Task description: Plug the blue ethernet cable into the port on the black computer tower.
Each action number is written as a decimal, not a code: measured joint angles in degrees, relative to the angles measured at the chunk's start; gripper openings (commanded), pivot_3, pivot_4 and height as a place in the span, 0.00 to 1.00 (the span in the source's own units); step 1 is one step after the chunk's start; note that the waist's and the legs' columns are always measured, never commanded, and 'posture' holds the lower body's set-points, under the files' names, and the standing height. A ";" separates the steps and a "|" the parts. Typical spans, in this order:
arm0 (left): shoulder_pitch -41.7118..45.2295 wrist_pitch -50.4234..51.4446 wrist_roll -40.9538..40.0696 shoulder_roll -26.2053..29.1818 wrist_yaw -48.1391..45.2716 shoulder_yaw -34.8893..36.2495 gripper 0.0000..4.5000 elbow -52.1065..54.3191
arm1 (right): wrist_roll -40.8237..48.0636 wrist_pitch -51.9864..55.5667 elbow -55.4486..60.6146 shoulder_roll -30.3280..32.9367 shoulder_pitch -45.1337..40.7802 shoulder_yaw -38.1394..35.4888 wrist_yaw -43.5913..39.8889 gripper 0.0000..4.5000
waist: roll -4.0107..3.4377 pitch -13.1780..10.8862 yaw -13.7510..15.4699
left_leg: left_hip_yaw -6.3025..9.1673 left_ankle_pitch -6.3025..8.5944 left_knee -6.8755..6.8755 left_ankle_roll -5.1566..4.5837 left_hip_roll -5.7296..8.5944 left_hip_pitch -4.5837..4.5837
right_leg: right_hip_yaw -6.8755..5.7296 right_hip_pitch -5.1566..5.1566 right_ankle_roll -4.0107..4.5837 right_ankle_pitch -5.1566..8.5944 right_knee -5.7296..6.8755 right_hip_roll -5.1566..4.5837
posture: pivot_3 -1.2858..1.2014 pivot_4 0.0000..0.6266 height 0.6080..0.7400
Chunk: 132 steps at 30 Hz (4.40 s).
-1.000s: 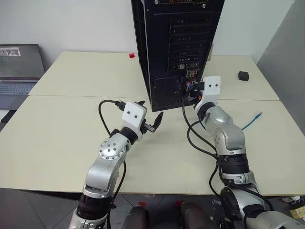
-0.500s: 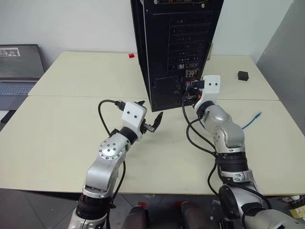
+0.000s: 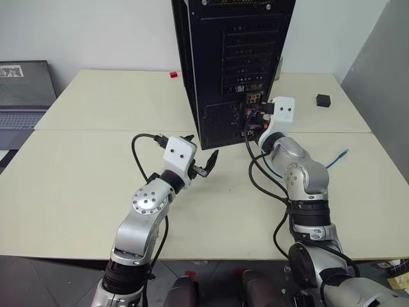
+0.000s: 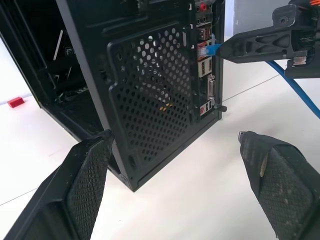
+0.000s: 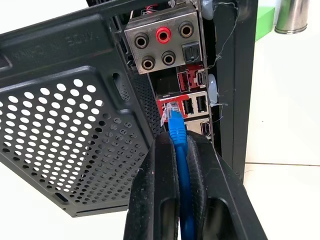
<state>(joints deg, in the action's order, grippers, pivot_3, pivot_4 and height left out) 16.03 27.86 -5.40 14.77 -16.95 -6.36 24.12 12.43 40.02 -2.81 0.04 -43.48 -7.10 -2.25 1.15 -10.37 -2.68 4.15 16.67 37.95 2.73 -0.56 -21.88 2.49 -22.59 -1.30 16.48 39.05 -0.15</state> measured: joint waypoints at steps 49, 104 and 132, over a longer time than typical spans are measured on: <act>0.10 -0.01 0.06 0.15 0.04 0.02 0.94 -0.01 | -9.23 -6.08 -0.83 -4.52 1.13 6.22 6.72 0.00 | 0.00 0.00 -0.68 | -0.18 -0.03 -0.05 0.00 -0.04 -0.24 | 0.14 -0.43 0.05 -0.04 0.12 0.01 | 0.52 0.24 1.00; 2.02 1.14 -1.22 1.76 -1.44 0.76 0.94 0.04 | -6.53 -0.02 6.60 -1.76 4.01 3.84 3.94 0.00 | 0.01 0.01 -0.08 | -0.08 -0.10 0.09 0.01 0.03 -0.55 | 0.05 -0.69 0.06 -0.04 0.45 -0.01 | 0.52 0.24 1.00; 3.10 4.61 -3.63 0.81 -1.20 2.13 0.94 1.02 | -6.02 -1.64 2.59 -2.21 1.22 2.61 3.95 0.00 | 0.01 0.01 -0.09 | -0.08 -0.11 0.10 0.01 0.03 -0.54 | 0.05 -0.70 0.07 -0.04 0.48 -0.01 | 0.52 0.24 1.00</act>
<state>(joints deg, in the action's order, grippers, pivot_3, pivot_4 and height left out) 19.12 32.48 -9.03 15.58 -18.15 -4.22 25.14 6.42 38.38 -0.23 -2.17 -42.25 -4.49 1.70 1.15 -10.36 -2.77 4.08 16.56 38.05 2.75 -0.53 -22.42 2.54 -23.28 -1.23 16.44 39.54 -0.15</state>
